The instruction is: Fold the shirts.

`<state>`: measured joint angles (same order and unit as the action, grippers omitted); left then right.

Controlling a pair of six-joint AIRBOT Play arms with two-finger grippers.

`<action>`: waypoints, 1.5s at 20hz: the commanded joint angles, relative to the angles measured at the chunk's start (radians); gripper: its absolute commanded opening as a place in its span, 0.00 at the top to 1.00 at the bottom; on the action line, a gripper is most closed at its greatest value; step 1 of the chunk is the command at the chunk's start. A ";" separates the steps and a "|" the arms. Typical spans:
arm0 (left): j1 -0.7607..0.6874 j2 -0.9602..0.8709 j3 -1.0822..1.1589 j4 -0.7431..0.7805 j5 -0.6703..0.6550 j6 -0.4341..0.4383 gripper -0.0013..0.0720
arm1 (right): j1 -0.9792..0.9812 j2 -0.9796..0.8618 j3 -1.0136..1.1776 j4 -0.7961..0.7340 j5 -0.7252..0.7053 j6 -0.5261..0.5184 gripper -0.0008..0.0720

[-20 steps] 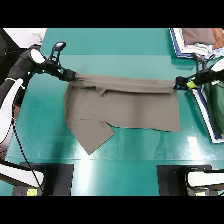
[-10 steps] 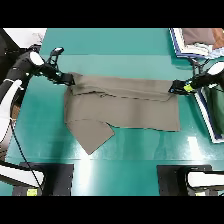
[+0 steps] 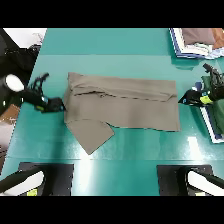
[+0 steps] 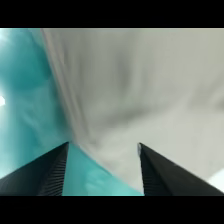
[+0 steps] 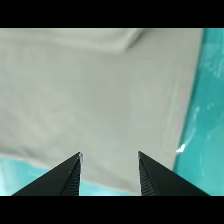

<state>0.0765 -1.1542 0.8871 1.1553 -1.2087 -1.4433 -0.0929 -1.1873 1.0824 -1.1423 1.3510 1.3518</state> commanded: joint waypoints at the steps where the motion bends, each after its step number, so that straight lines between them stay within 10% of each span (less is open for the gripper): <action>1: 0.005 0.163 -0.292 -0.129 0.022 -0.020 0.29 | -0.010 0.074 -0.075 0.055 0.003 -0.027 0.43; 16: -0.122 0.210 -0.475 -0.359 0.328 -0.017 0.30 | -0.015 0.076 -0.074 0.101 0.037 -0.037 0.43; 18: -0.122 0.210 -0.475 -0.359 0.325 -0.023 0.83 | -0.048 0.076 -0.075 0.098 0.073 -0.037 0.43; 19: -0.122 0.210 -0.475 -0.360 0.325 -0.024 0.94 | -0.072 0.076 -0.075 0.093 0.092 -0.037 0.43; 30: -0.122 0.210 -0.405 -0.362 0.261 0.021 0.94 | -0.386 0.006 -0.444 0.104 0.008 -0.120 0.43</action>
<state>-0.0456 -0.9451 0.4725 0.7937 -0.9367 -1.4353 -0.4213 -1.1469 0.7391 -1.0916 1.4151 1.2877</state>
